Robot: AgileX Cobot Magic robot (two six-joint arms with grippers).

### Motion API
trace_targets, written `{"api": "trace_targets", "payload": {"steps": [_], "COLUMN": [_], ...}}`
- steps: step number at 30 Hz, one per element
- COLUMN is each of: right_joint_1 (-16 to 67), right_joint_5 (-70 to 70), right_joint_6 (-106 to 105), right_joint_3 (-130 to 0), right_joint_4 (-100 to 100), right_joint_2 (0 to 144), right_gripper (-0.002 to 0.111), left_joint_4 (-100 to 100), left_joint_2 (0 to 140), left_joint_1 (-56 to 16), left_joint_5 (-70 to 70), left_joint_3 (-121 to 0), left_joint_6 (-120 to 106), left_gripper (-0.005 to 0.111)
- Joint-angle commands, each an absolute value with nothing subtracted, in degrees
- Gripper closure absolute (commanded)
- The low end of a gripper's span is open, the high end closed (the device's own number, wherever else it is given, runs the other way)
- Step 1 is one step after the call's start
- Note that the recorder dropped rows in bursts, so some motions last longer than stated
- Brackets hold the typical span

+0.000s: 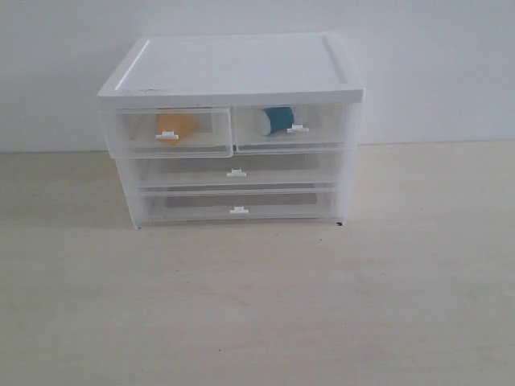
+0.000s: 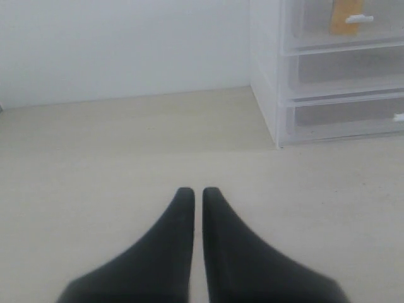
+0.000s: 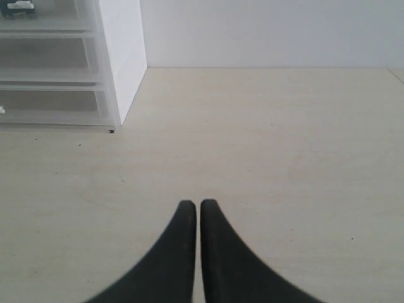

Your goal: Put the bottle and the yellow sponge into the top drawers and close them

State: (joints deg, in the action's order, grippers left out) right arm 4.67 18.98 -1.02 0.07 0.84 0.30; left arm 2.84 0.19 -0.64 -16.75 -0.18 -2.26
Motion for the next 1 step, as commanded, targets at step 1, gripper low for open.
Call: {"api": "trace_targets", "payload": {"steps": [1], "right_joint_1": [4.5], "right_joint_5": [18.5], "right_joint_6": [-1.1], "right_joint_3": [0.0], "right_joint_4": [0.7], "right_joint_2": [0.0], "right_gripper": [0.108], "left_joint_4": [2.3], "left_joint_2": [0.0], "left_joint_1": [-0.5], "left_joint_5": [-16.9], "left_joint_3": [0.0], "left_joint_6": [-1.9], "left_gripper": [0.103]}}
